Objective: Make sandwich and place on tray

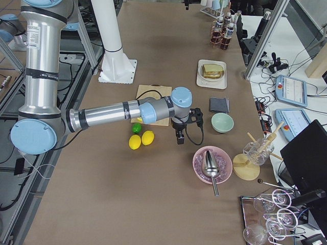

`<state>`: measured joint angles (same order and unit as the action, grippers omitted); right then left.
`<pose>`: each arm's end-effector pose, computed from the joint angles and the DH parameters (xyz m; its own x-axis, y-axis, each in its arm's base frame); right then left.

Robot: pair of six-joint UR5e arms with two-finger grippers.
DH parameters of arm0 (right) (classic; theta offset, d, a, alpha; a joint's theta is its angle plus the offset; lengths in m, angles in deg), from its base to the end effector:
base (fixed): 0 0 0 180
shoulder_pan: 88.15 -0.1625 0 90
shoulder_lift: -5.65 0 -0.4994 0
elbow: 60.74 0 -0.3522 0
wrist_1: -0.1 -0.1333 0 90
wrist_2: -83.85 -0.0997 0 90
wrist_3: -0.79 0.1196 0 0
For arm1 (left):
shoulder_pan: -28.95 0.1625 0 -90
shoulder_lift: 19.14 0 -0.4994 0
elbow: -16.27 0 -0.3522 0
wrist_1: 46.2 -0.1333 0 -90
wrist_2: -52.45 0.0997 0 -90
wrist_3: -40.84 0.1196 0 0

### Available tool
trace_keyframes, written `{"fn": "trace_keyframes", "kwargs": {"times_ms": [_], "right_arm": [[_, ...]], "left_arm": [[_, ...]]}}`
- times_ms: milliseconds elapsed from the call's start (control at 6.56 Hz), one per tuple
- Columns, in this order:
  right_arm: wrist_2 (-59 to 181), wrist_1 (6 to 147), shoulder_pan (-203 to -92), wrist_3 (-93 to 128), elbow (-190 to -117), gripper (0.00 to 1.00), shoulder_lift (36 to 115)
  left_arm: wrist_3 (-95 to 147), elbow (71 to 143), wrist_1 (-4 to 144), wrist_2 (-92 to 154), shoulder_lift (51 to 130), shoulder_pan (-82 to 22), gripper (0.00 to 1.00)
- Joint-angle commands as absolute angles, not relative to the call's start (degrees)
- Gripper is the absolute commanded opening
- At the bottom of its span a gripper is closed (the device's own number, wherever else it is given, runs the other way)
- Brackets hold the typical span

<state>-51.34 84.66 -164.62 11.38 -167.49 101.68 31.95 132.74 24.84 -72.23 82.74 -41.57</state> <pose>-0.0495 -0.4127 0.6468 0.6694 -0.1792 0.7210 0.1034 0.9835 0.1483 0.1071 -0.4985 0.4923 0.7523 0.3095 -0.5816 -0.2007 0.9485 0.2451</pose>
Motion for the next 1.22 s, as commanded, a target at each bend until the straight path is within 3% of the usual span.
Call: {"fn": "trace_keyframes", "kwargs": {"times_ms": [0, 458, 1068], "right_arm": [[-50.5, 86.1, -166.6, 7.7, -165.5, 1.00, 101.5], [-50.3, 86.1, -166.8, 7.6, -165.2, 1.00, 102.0], [-50.3, 85.8, -169.1, 7.5, -164.4, 1.00, 103.8]], "left_arm": [[47.2, 131.9, 23.3, -72.4, 75.9, -50.6, 0.97], [65.1, 125.9, 23.9, -75.8, 70.3, -64.7, 0.97], [65.4, 124.5, 27.9, -76.7, 63.2, -66.5, 0.97]]}}
